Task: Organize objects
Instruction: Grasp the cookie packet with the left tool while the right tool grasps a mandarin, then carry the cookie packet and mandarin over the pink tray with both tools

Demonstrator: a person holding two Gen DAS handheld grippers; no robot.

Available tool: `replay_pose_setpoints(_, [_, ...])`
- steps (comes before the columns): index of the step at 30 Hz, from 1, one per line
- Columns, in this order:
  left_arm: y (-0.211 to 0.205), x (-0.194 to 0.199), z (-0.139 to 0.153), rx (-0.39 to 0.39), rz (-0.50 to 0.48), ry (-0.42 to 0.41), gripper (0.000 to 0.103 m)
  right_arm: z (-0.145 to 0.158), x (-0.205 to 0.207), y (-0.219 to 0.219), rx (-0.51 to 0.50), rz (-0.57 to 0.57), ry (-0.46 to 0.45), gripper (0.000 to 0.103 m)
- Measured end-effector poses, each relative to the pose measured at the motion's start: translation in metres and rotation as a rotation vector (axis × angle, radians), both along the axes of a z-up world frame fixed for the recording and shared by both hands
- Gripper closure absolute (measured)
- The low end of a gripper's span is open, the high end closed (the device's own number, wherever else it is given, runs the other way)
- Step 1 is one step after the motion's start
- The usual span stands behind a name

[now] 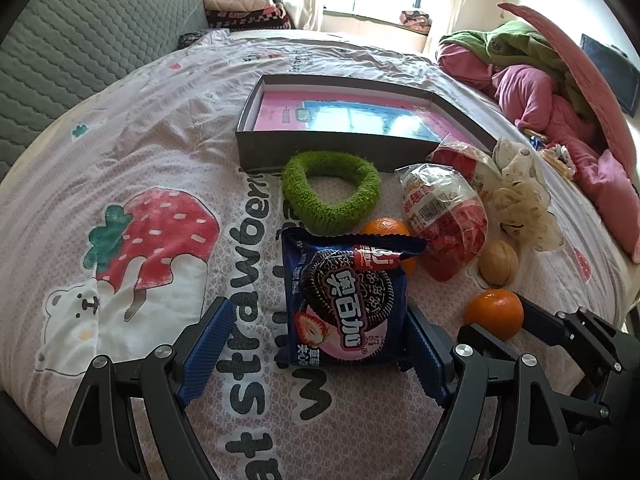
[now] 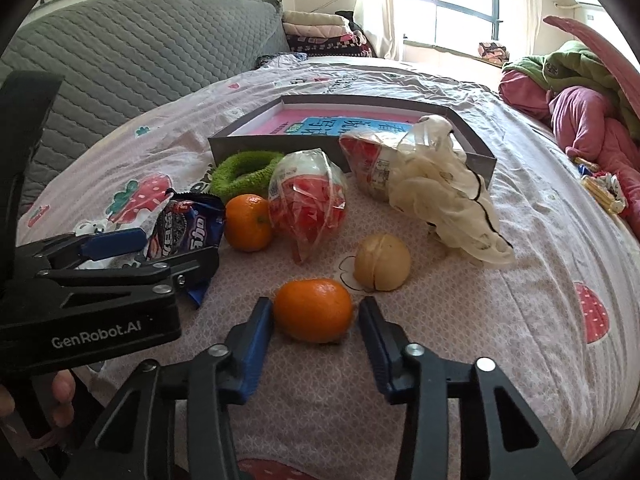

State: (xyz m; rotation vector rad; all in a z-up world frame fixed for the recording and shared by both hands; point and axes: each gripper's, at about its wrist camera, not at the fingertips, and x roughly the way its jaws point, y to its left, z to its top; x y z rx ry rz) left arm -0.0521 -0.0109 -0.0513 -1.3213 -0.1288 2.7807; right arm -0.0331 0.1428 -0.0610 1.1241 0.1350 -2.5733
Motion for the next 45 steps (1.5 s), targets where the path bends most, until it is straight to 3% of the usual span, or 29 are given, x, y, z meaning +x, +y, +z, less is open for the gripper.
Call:
replay_pose_setpoints(14, [-0.001, -0.003, -0.003, 0.023, -0.006, 0.004, 0.02, 0.0, 0.0, -0.002, 0.0, 0.022, 0.019, 0.065])
replay_pose_setpoints(22, [0.003, 0.0, -0.002, 0.049, -0.042, 0.012, 0.049, 0.001, 0.002, -0.003, 0.005, 0.028, 0.027, 0.065])
replay_pose_setpoints(33, [0.005, 0.009, 0.005, 0.029, -0.056, 0.03, 0.05, 0.006, 0.006, 0.0, 0.005, 0.033, 0.051, 0.065])
replay_pose_setpoints(45, [0.008, 0.021, 0.026, 0.014, -0.059, 0.109, 0.05, 0.021, 0.01, 0.009, -0.005, 0.02, 0.108, 0.065])
